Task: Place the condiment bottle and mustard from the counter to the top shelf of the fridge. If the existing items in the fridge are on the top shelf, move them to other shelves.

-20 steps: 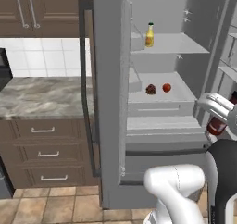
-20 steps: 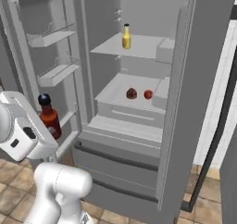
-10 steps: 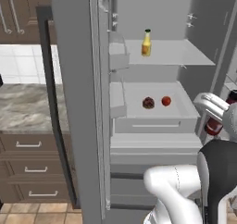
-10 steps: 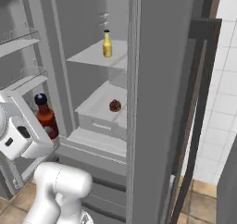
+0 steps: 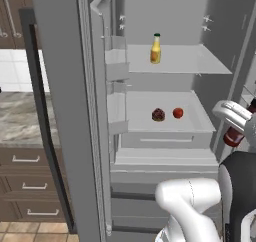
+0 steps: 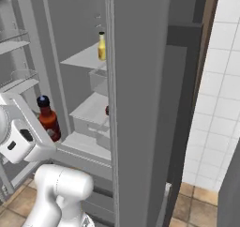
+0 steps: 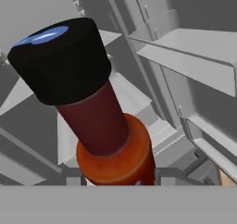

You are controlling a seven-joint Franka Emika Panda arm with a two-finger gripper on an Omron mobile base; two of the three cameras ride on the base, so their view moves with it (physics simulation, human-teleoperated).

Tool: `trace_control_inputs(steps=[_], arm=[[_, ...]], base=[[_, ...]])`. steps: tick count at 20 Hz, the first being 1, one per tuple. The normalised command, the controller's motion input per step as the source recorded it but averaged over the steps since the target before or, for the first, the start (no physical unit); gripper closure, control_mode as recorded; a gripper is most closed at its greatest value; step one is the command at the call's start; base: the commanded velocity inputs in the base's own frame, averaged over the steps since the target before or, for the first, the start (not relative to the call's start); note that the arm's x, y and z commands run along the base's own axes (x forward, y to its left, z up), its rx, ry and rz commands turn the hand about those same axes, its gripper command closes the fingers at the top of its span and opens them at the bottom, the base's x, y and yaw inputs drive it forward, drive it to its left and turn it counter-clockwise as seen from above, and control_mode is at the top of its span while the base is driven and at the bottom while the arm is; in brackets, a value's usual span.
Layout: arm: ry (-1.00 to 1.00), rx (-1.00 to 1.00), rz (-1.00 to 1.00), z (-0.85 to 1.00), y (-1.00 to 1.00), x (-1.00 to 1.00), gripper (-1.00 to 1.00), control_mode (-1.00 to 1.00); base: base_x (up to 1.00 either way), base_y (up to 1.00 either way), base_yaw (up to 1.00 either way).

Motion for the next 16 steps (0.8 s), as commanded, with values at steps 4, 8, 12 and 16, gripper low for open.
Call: trace_control_inputs(steps=[4,8,12,16], arm=[[0.0,0.0,0.0,0.0,0.0,0.0,1.0,1.0],[0.0,0.0,0.0,0.0,0.0,0.0,1.0,1.0],[0.0,0.0,0.0,0.0,0.0,0.0,1.0,1.0],[0.0,-0.03,0.0,0.39,-0.08,0.29,1.0,-1.0]], base=[[0.63,-0.48,0.25],[0.53,-0.2,0.15],[0.33,-0.33,0.03],[0.0,-0.09,0.0]])
